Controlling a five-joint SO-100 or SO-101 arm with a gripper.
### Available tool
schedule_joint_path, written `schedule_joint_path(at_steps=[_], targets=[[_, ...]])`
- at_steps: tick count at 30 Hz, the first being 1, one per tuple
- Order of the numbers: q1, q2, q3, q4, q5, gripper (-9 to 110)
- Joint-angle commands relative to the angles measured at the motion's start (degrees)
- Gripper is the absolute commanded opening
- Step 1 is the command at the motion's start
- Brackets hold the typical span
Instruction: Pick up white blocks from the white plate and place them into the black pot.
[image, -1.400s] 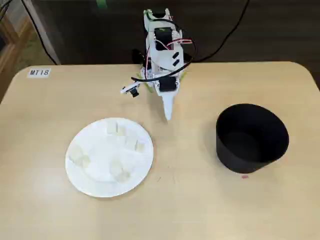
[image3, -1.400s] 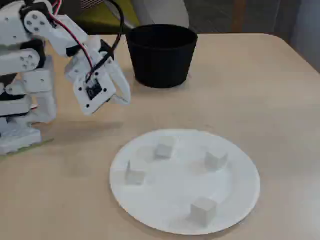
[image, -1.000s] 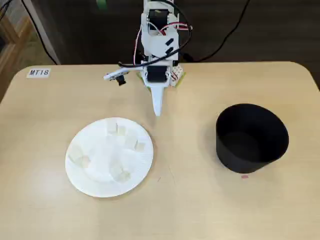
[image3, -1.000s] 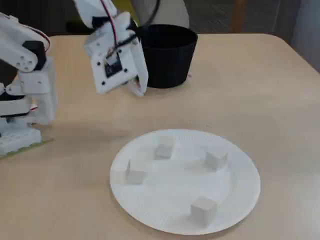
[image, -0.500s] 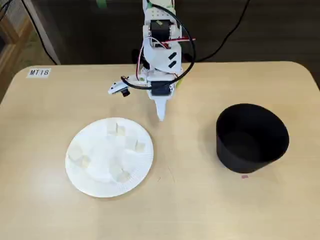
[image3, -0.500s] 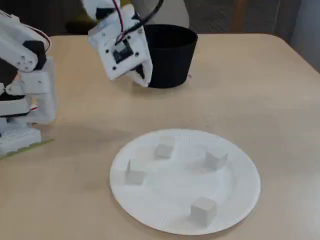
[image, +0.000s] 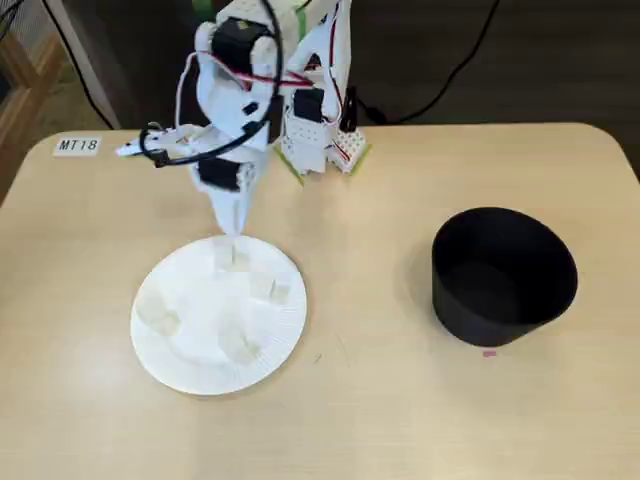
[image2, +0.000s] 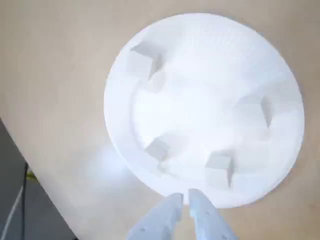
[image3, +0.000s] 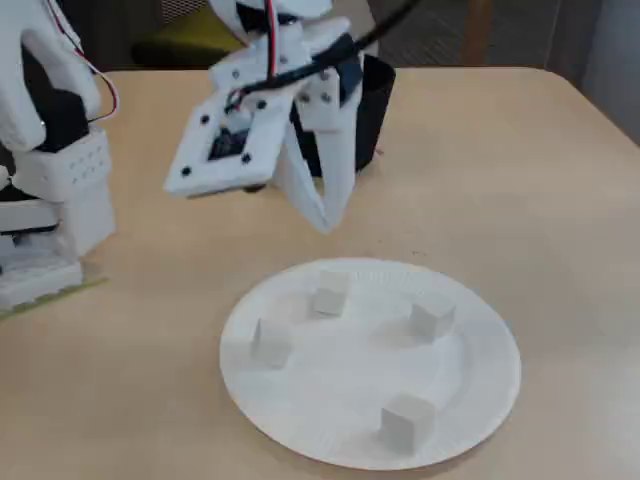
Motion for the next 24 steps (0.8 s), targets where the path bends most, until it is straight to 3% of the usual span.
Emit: schedule_joint_path(at_steps=[1, 11, 24], targets=[[3.2, -3.2, -3.3, -3.8, 2.3, 3], [4.8, -20.0, -11.5, -5.7, -1.7, 28], [9.1, -45.4, -44.2, 7.7, -4.0, 33]])
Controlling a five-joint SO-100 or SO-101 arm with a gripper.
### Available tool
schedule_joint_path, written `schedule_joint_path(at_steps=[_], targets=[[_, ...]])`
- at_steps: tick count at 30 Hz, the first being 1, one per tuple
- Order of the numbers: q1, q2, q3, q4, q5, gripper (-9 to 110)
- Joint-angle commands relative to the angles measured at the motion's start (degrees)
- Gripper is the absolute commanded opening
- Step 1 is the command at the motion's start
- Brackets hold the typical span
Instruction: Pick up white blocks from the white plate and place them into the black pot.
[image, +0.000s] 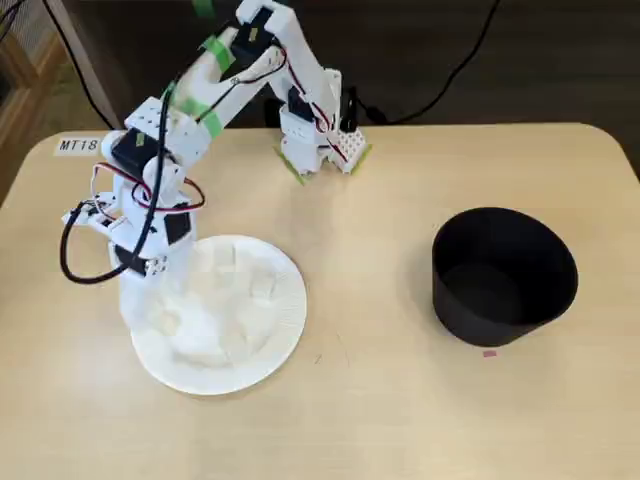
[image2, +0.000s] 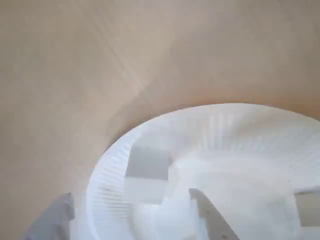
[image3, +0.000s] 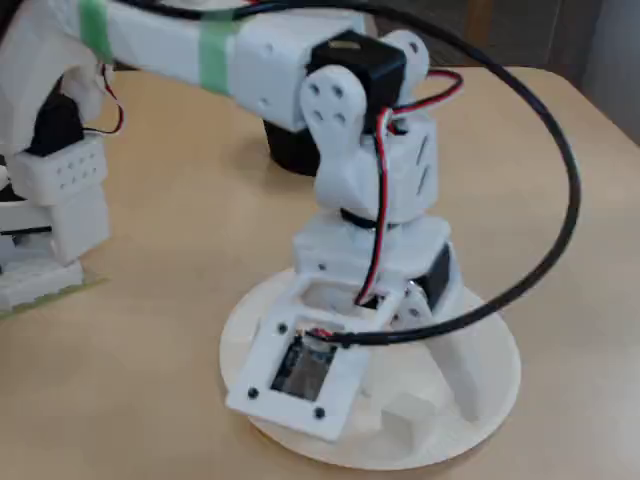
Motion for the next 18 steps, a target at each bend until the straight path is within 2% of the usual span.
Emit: schedule_joint_path(at_steps=[1, 12, 18], targets=[[1.3, -1.5, -6.8, 2.7, 0.5, 33], [0.9, -4.2, -6.8, 4.5, 1.7, 31], [0.4, -6.1, -6.8, -1.3, 3.2, 22]])
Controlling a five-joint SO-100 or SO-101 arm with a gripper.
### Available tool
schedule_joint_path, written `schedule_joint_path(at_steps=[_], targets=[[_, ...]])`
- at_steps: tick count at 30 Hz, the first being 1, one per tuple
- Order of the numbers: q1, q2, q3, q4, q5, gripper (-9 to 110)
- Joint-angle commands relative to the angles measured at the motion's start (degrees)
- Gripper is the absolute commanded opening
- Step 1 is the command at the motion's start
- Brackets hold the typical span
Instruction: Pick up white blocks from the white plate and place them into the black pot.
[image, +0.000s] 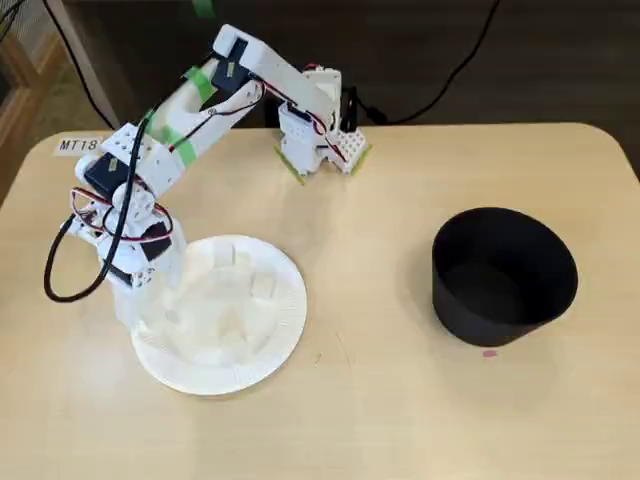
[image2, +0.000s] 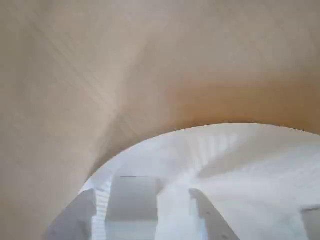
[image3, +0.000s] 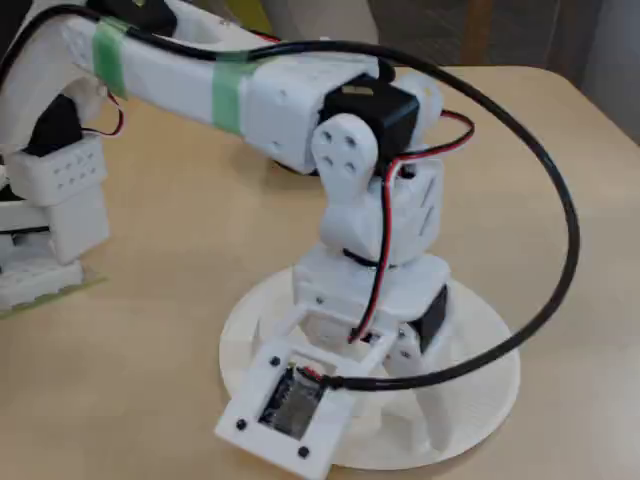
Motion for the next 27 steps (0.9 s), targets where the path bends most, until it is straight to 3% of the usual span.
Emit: schedule_joint_path(at_steps=[1, 4, 12, 17, 23, 27], targets=[[-0.7, 0.0, -2.5, -3.8, 1.2, 16], [-1.3, -3.2, -5.6, -3.9, 0.8, -2], [-2.5, -1.8, -7.5, -0.4, -0.8, -2], [-4.7, 9.2, -6.9, 0.7, -1.1, -2], [-15.5, 33.2, -1.1, -9.8, 4.0, -2], [-29.8, 57.9, 26.8, -29.4, 10.5, -2]])
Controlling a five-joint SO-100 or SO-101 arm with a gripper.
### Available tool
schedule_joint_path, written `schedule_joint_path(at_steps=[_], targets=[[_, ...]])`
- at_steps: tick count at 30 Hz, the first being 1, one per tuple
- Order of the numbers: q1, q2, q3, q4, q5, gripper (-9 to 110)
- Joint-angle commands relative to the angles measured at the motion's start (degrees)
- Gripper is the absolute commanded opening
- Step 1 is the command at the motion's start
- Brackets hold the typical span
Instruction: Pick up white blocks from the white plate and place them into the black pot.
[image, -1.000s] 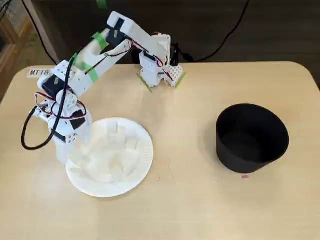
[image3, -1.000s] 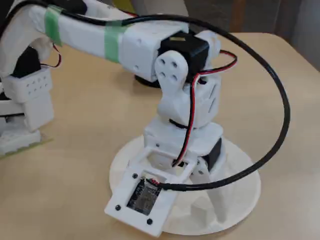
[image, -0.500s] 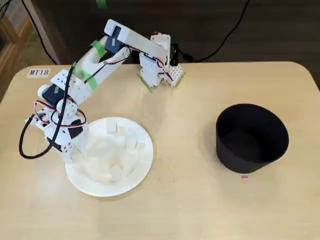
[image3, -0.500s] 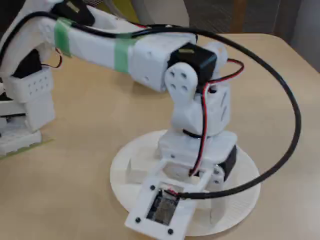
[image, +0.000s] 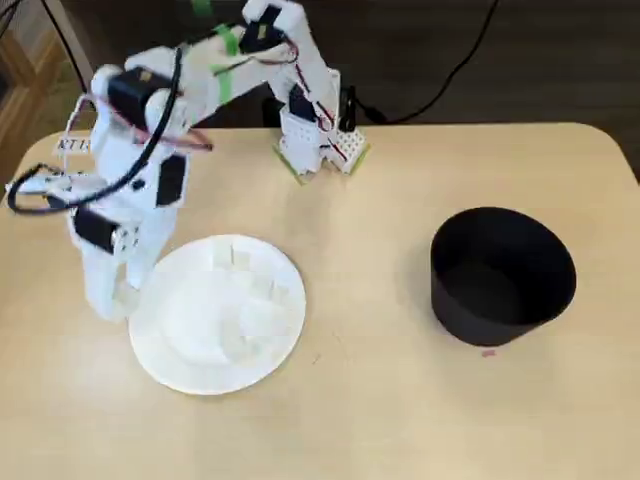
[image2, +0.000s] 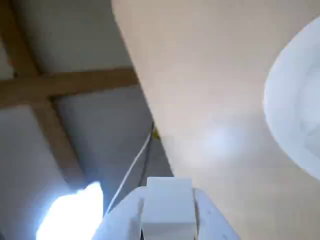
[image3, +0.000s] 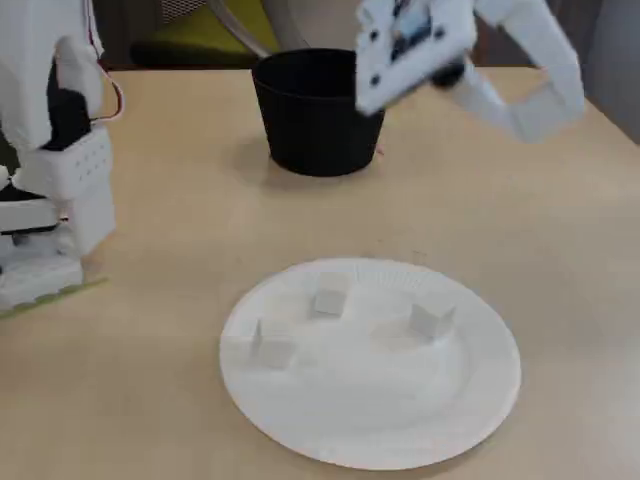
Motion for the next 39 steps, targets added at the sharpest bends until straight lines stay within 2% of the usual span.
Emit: schedule_joint_path(at_steps=[1, 5, 8, 11, 14, 22, 23, 25, 28, 30, 33, 36, 39], targets=[[-14.0, 24.6, 23.8, -15.7, 4.8, -2], [-32.9, 32.2, 36.1, -12.9, 3.3, -2], [-45.0, 33.9, 46.3, -17.3, 3.3, -2], [-53.0, 32.4, 54.1, -25.4, 2.4, -2], [-56.7, 28.6, 55.8, -29.7, -0.4, -2], [-57.9, 20.8, 55.8, -34.2, -4.4, -2], [-57.7, 20.4, 55.7, -34.2, -4.7, 1], [-57.3, 20.1, 55.9, -34.2, -6.1, 20], [-56.9, 20.6, 55.9, -33.2, -7.3, 29], [-56.3, 21.2, 55.5, -31.6, -7.4, 31], [-55.2, 22.2, 55.5, -30.1, -7.2, 26], [-52.3, 24.3, 54.8, -25.8, -5.4, -2], [-45.1, 27.2, 52.0, -14.1, -5.8, -2]])
